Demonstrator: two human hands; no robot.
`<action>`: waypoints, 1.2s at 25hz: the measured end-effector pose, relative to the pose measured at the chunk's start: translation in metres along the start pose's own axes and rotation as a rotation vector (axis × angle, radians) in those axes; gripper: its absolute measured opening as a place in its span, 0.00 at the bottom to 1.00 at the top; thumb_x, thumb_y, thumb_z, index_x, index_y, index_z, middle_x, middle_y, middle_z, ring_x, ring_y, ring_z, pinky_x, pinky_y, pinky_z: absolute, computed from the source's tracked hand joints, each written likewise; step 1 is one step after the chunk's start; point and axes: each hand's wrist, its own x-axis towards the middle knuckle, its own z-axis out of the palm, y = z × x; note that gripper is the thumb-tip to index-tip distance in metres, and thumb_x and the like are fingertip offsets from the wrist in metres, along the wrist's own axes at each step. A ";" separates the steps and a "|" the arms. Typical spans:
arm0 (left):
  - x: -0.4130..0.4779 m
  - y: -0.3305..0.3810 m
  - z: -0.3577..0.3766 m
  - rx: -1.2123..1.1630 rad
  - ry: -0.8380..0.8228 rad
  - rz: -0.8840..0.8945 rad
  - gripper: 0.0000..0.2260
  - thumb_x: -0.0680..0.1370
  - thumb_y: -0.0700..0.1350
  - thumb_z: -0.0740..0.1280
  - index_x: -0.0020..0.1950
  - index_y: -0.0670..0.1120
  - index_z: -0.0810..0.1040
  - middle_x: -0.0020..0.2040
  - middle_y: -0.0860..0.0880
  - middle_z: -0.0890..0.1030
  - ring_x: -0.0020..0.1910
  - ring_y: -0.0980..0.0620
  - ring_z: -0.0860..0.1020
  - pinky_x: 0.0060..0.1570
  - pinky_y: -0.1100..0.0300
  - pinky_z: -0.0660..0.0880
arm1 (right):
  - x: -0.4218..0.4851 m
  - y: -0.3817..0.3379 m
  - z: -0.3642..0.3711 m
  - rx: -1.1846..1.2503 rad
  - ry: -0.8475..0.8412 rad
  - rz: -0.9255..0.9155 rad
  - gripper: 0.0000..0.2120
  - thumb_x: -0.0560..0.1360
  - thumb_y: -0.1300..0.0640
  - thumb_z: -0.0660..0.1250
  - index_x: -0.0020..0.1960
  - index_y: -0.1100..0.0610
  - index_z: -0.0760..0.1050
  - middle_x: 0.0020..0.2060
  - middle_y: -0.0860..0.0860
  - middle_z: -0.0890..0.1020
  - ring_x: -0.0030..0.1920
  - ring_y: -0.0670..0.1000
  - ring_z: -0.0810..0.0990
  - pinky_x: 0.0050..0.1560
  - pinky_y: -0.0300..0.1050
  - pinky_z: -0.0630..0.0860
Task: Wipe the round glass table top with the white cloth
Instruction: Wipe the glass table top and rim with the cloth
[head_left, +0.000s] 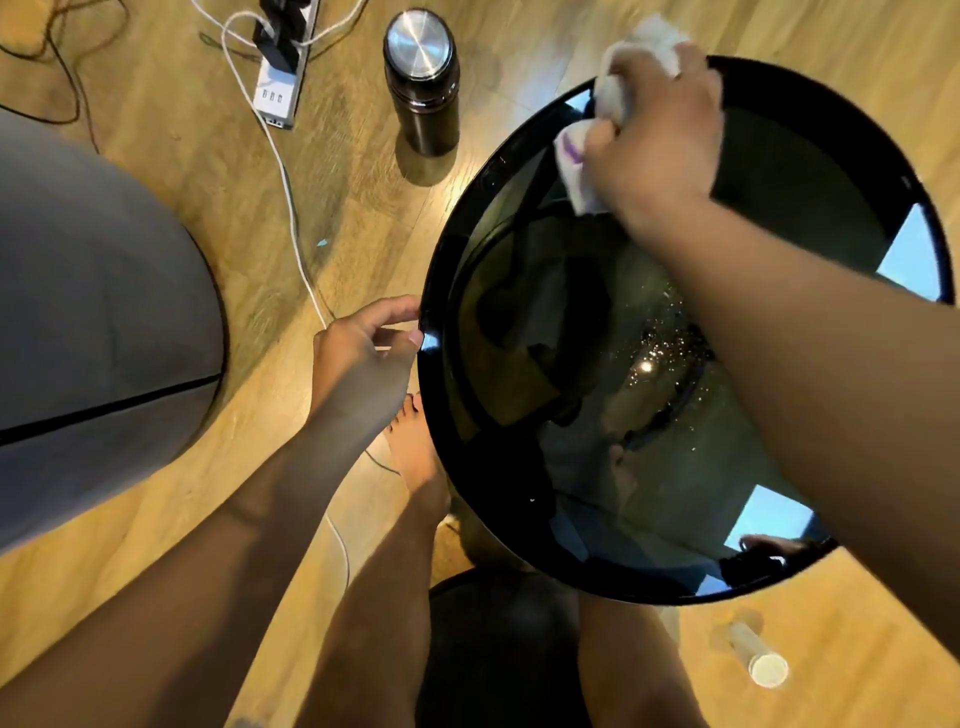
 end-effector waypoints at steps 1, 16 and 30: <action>0.001 0.002 0.000 -0.002 -0.004 -0.007 0.12 0.79 0.39 0.67 0.56 0.55 0.83 0.52 0.58 0.84 0.47 0.58 0.81 0.55 0.57 0.79 | -0.016 -0.009 0.004 0.023 -0.009 -0.037 0.22 0.71 0.53 0.64 0.65 0.50 0.76 0.69 0.59 0.72 0.67 0.62 0.71 0.66 0.52 0.70; 0.017 0.000 0.010 0.163 -0.012 0.163 0.20 0.79 0.35 0.64 0.66 0.53 0.77 0.57 0.52 0.80 0.48 0.59 0.78 0.49 0.70 0.76 | -0.029 0.053 -0.007 -0.211 -0.180 -0.843 0.20 0.77 0.52 0.64 0.68 0.51 0.74 0.66 0.65 0.74 0.63 0.66 0.74 0.61 0.58 0.70; -0.009 0.002 0.014 0.471 -0.004 0.498 0.26 0.75 0.28 0.60 0.73 0.42 0.69 0.71 0.43 0.71 0.71 0.44 0.68 0.71 0.49 0.65 | -0.267 0.056 -0.006 0.059 -0.721 -1.158 0.11 0.72 0.53 0.74 0.55 0.49 0.83 0.68 0.57 0.75 0.69 0.60 0.69 0.71 0.56 0.64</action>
